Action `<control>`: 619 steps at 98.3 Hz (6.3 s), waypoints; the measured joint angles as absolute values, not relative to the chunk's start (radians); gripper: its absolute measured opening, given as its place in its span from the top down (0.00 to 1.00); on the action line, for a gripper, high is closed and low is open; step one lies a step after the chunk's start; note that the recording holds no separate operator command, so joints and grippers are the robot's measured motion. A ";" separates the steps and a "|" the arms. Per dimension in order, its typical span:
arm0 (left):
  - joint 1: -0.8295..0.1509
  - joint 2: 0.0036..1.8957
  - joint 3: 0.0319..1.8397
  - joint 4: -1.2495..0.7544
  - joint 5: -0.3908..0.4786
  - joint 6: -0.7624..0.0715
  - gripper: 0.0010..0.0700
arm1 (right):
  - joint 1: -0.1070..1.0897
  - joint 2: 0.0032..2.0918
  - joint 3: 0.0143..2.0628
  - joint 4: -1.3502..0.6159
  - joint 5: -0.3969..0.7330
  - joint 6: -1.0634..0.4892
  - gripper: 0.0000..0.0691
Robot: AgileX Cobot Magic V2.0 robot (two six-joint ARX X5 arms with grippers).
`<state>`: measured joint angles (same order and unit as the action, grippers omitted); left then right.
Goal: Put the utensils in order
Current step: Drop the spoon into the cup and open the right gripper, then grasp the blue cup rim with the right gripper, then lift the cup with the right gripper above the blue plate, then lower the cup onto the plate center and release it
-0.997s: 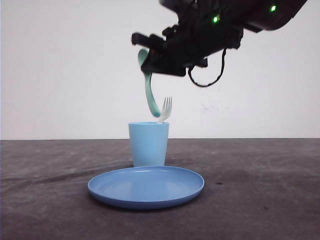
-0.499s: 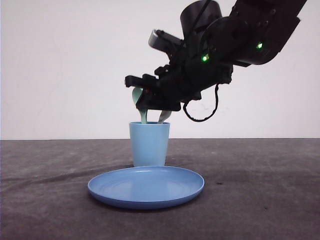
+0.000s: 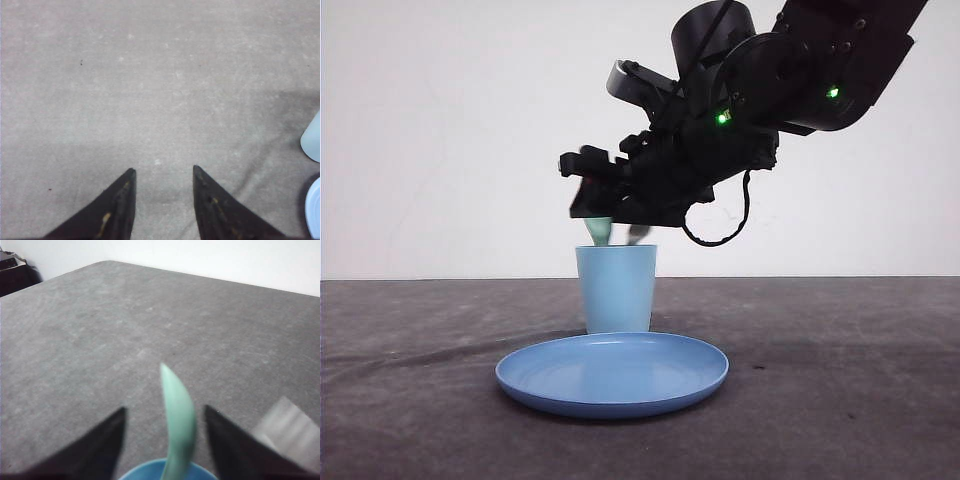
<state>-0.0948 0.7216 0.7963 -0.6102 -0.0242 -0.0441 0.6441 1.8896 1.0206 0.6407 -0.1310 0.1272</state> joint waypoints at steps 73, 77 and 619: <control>-0.095 0.722 0.796 -0.611 -0.024 -0.044 0.73 | 0.617 1.426 1.021 0.086 -0.157 0.123 0.31; -0.095 0.722 0.796 -0.611 -0.024 -0.044 0.73 | 0.612 1.398 1.021 0.033 -0.157 0.118 0.31; -0.094 0.722 0.796 -0.607 -0.024 -0.041 0.73 | 0.809 1.434 0.628 0.130 -0.079 0.143 0.01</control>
<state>-0.0944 0.7216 0.7963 -0.6071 -0.0242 -0.0410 0.8093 1.4338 0.6277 0.1299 -0.0788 0.1429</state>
